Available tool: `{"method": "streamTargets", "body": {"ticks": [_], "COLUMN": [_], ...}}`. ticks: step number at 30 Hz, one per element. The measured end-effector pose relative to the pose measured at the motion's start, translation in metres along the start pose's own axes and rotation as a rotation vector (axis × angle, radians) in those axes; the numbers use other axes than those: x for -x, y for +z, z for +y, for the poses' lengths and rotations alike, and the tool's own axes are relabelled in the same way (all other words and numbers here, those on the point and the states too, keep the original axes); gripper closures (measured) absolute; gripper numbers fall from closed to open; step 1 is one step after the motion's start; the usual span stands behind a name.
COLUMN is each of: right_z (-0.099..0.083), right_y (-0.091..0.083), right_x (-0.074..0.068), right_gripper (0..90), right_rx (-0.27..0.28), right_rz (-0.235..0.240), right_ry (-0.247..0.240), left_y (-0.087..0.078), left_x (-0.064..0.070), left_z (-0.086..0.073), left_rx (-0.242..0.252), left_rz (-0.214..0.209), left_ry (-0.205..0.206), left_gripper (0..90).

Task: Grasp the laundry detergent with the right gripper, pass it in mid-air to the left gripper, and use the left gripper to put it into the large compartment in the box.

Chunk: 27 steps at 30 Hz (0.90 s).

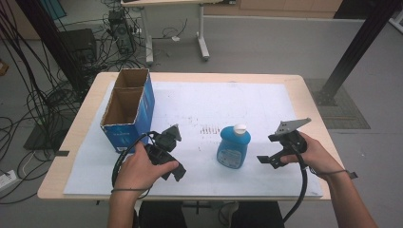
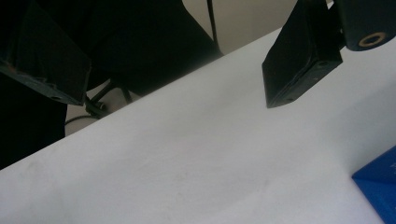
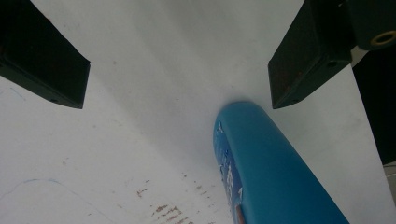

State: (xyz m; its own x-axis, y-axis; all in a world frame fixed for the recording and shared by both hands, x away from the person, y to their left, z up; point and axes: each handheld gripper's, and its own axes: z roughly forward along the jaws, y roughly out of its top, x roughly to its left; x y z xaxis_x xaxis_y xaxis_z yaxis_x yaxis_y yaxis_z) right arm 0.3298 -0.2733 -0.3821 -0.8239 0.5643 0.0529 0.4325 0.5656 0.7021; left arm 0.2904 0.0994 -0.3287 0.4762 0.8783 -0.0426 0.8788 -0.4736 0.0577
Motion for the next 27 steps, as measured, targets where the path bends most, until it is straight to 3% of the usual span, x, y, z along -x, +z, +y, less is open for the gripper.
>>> {"method": "streamTargets", "body": {"ticks": [27], "right_z": [-0.002], "right_y": [0.023], "right_x": [-0.019], "right_gripper": [5.2], "right_rx": [0.044], "right_rz": [0.036], "right_ry": [-0.02], "left_y": [0.003], "left_x": [0.0], "left_z": [-0.002], "left_rx": [-0.01], "left_rz": [0.0], "left_ry": [-0.001], "left_gripper": [8.3]}}
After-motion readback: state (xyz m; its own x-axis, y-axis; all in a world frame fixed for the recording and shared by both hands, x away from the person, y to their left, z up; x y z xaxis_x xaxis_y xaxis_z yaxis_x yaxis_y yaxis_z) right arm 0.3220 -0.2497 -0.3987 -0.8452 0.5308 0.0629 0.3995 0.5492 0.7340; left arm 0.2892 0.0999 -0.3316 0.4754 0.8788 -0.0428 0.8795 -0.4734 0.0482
